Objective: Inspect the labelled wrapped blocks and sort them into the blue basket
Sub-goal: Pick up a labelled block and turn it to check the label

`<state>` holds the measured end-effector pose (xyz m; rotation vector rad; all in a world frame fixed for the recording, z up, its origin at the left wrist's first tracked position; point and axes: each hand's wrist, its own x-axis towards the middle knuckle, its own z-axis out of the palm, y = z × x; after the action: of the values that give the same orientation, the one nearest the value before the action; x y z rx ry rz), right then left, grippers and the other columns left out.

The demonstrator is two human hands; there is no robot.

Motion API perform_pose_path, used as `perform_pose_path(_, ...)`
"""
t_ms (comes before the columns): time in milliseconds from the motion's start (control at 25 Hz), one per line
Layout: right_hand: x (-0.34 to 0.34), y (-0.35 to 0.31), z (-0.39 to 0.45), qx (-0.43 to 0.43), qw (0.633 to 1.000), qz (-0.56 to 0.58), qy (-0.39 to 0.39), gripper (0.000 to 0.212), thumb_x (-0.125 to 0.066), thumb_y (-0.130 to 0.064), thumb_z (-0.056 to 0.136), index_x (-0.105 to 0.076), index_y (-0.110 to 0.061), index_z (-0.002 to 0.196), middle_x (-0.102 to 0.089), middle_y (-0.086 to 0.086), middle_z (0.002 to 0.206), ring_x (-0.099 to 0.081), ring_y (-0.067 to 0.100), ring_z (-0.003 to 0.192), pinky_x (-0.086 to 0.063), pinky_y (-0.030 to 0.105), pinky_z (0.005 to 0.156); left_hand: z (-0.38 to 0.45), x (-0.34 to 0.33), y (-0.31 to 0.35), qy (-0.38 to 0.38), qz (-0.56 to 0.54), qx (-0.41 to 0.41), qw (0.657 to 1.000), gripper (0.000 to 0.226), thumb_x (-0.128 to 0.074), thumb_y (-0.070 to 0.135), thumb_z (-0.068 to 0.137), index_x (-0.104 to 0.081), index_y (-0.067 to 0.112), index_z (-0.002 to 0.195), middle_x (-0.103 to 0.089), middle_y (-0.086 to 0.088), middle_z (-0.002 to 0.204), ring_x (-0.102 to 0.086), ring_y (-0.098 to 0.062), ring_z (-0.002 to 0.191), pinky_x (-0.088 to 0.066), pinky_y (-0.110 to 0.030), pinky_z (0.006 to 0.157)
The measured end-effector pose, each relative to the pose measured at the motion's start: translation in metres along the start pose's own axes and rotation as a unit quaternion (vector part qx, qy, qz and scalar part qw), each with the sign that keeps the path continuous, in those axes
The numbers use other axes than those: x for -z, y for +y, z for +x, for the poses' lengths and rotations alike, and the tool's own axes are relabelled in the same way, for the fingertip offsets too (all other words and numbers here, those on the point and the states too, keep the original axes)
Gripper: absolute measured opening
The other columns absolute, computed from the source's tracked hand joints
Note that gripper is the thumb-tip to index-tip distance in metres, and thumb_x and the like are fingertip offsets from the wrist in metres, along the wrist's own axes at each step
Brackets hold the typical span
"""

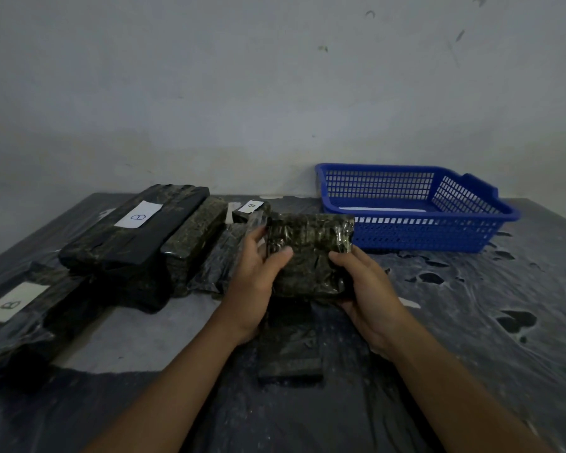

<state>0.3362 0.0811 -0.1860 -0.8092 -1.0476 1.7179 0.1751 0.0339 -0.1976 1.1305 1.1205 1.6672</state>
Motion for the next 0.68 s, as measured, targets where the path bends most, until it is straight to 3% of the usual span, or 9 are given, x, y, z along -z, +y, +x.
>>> perform_pose_path(120,-0.0008,0.0015,0.0002,-0.001,1.0,-0.004,0.002,0.022,-0.058,-0.01,0.1,-0.067,-0.013,0.12,-0.078,0.011,0.11,-0.076,0.023,0.097,-0.062,0.039,0.077,0.002,-0.002,0.0028,0.017,-0.006,0.042,0.999,0.046,-0.058,0.007,0.099,-0.05,0.018,0.144,-0.072,-0.008,0.124,-0.07,-0.021,0.111,-0.057,-0.039,0.092)
perform_pose_path(240,0.0015,0.0016,0.0006,0.02,1.0,-0.012,-0.003,0.024,-0.058,-0.008,0.1,-0.068,-0.017,0.12,-0.077,0.011,0.113,-0.075,0.024,0.101,-0.061,0.041,0.08,0.0013,-0.0046,0.0067,0.001,-0.029,0.051,0.998,0.042,-0.05,-0.003,0.1,-0.057,0.015,0.137,-0.073,-0.01,0.121,-0.071,-0.024,0.108,-0.059,-0.037,0.087)
perform_pose_path(480,0.0013,0.0018,-0.0001,0.043,0.999,-0.012,-0.017,0.026,-0.057,-0.004,0.1,-0.068,-0.015,0.119,-0.079,0.008,0.106,-0.077,0.02,0.092,-0.063,0.036,0.074,0.0006,-0.0061,0.008,0.014,-0.024,0.04,0.999,0.043,-0.049,-0.005,0.099,-0.062,0.025,0.126,-0.072,-0.009,0.121,-0.068,-0.027,0.11,-0.057,-0.044,0.092)
perform_pose_path(680,0.0,0.003,0.0006,0.026,1.0,0.001,-0.003,0.023,-0.059,-0.009,0.1,-0.068,-0.013,0.12,-0.079,0.011,0.108,-0.077,0.022,0.093,-0.063,0.038,0.075,-0.0015,-0.0077,0.0099,0.01,-0.018,0.041,0.999,0.034,-0.051,0.004,0.101,-0.063,0.021,0.127,-0.077,0.0,0.108,-0.072,-0.017,0.1,-0.059,-0.031,0.078)
